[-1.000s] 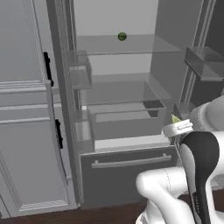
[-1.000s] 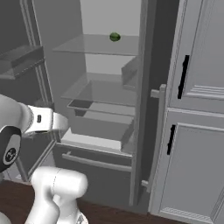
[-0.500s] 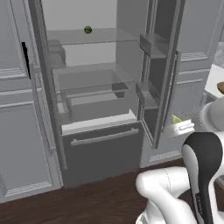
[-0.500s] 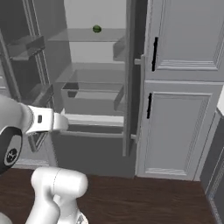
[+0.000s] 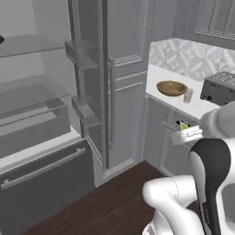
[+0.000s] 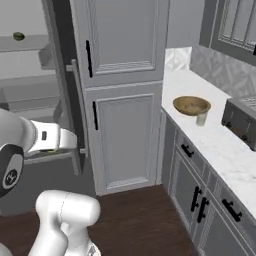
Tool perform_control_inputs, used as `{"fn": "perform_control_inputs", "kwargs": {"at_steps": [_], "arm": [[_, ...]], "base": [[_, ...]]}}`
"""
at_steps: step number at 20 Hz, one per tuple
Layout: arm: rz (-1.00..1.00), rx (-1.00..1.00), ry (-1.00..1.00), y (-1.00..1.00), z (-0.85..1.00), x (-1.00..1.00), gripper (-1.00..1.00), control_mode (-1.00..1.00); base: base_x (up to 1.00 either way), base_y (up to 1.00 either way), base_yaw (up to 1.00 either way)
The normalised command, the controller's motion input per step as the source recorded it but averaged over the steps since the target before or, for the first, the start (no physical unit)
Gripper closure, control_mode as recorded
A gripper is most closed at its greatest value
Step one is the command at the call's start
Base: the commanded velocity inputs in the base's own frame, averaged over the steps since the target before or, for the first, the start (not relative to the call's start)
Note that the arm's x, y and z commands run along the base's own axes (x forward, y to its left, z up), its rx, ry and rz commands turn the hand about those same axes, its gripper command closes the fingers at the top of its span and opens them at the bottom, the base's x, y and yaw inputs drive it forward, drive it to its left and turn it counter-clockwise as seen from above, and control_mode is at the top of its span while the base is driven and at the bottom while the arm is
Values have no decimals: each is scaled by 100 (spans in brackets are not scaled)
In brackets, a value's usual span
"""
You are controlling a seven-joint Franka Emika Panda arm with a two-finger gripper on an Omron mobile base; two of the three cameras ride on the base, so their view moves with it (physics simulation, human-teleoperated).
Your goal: Grab a lemon wedge from the fridge and one ice cube from the ice bowl, and put them in the glass of lemonade.
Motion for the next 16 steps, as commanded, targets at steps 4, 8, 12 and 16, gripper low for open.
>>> {"fn": "perform_control_inputs", "kwargs": {"at_steps": [4,8,12,16], "arm": [[0,0,0,0,0,0,100,100],[0,0,0,0,0,0,100,100],[0,0,0,0,0,0,100,100],[0,0,0,0,0,0,100,100]], "base": [[81,-73,-58],[99,-33,-43],[100,3,-20],[100,19,-17]]}}
